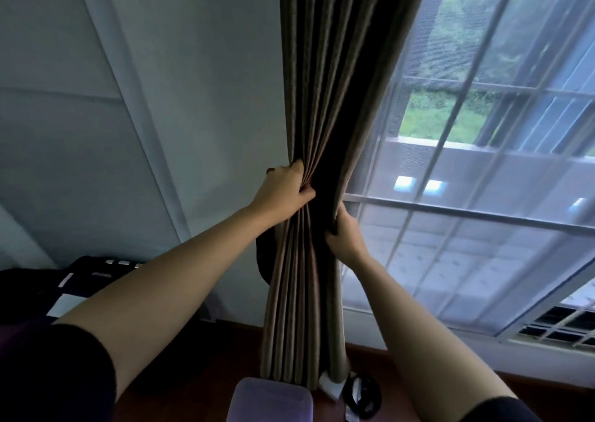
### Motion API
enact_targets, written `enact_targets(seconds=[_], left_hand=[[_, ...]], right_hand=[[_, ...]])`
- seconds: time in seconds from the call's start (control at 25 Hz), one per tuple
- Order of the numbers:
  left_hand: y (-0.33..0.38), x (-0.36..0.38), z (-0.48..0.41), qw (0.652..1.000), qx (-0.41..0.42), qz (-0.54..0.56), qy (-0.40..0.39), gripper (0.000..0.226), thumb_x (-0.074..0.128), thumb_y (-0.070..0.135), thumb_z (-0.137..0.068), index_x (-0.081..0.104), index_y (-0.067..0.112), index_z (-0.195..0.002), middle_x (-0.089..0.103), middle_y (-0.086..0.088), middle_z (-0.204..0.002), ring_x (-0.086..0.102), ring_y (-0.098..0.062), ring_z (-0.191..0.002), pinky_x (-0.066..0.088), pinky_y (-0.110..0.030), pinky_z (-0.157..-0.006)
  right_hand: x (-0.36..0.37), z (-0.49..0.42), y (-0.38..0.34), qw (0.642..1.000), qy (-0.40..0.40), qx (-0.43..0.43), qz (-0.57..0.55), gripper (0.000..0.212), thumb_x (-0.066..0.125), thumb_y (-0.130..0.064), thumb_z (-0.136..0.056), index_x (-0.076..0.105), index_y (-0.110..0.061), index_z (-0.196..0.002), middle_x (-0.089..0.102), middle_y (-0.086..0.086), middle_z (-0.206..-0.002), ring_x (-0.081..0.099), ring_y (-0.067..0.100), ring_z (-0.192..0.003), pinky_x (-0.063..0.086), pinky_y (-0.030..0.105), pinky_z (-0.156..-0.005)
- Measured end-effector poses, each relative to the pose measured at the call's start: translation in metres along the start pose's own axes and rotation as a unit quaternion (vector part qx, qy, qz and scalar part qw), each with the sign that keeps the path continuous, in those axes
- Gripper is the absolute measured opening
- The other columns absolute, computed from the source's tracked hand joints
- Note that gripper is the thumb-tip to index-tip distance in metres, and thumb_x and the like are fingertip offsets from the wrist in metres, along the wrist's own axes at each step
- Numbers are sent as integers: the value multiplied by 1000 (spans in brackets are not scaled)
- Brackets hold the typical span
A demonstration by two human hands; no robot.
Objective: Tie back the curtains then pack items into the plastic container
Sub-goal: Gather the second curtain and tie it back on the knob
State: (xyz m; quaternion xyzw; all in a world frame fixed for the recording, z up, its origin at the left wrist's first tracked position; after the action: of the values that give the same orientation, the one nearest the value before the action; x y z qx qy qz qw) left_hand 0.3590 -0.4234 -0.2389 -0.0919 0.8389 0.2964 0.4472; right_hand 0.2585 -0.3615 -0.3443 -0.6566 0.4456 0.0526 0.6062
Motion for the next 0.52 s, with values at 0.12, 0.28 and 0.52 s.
enact_targets(seconds=[0.12, 0.28, 0.52], left_hand=[[-4, 3, -4, 999, 4, 22, -35, 21, 56, 18, -87, 51, 0, -98, 65, -17, -93, 63, -33, -85, 48, -36, -79], [-10, 7, -6, 996, -7, 39, -77, 27, 51, 20, -91, 50, 1, -109, 64, -18, -102, 63, -31, -92, 51, -43, -85], [1, -1, -4, 998, -9, -62, -14, 47, 61, 46, -80, 53, 3, -96, 63, -9, -84, 62, -28, -78, 49, -34, -70]], right_hand=[[26, 2, -3, 999, -42, -10, -27, 80, 42, 12, -73, 28, -22, -144, 60, 2, -99, 60, 23, -93, 35, 16, -64], [47, 4, -11, 996, -77, -32, -44, 85, 43, 6, -74, 17, -25, -148, 56, 8, -132, 54, 29, -118, 44, 30, -89], [83, 11, -22, 986, -137, -59, -71, 96, 40, 12, -69, 1, -19, -151, -12, 4, -159, -7, 16, -146, 15, 30, -118]])
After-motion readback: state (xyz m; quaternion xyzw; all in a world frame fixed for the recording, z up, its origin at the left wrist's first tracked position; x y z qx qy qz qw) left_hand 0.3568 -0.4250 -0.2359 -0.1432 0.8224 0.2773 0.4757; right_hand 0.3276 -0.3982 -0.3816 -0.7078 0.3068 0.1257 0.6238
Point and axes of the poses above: each hand's wrist, its own z-axis away from the middle knuckle, its own x-axis out of the palm, y = z × x, the point moved 10 cm from there along -z, towards the middle knuckle
